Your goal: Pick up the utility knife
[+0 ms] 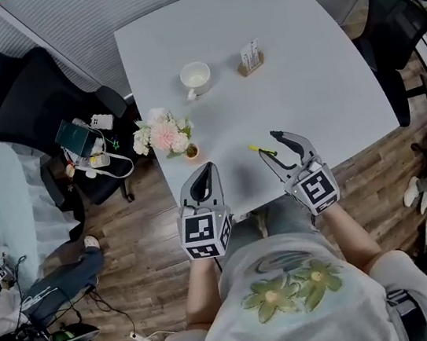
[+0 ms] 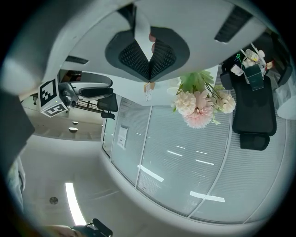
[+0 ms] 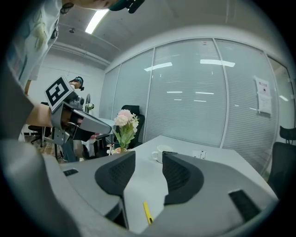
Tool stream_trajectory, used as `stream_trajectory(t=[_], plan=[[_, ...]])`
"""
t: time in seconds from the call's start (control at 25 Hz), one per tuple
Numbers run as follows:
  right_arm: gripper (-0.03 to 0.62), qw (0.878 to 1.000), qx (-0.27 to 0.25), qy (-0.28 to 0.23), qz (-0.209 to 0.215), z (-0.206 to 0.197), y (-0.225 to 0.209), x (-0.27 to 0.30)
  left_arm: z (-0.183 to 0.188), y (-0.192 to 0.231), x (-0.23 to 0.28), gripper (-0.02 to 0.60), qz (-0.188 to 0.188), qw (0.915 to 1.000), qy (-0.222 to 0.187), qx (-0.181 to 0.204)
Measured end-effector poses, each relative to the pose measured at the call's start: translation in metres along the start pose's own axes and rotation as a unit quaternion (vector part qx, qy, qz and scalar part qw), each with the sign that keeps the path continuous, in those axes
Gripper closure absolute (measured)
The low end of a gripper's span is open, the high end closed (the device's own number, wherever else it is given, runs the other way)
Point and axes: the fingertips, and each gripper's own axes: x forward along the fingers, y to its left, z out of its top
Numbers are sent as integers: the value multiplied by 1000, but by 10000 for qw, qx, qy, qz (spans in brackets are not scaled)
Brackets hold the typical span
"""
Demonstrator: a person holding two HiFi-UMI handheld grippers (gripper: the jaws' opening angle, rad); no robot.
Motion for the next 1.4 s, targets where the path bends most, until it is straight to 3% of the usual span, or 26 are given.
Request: stream_trajectory(t=[0.4, 0.96, 1.4], plan=[[405, 9994, 70, 115, 319, -26, -16, 15, -9, -6, 26, 581, 139, 9995, 224, 180], [405, 9946, 16, 628, 821, -68, -22, 24, -9, -16, 47, 581, 225, 9992, 341, -14], [405, 9851, 36, 1114, 1307, -114, -20, 36, -21, -13, 54, 581, 517, 9974, 473, -179]])
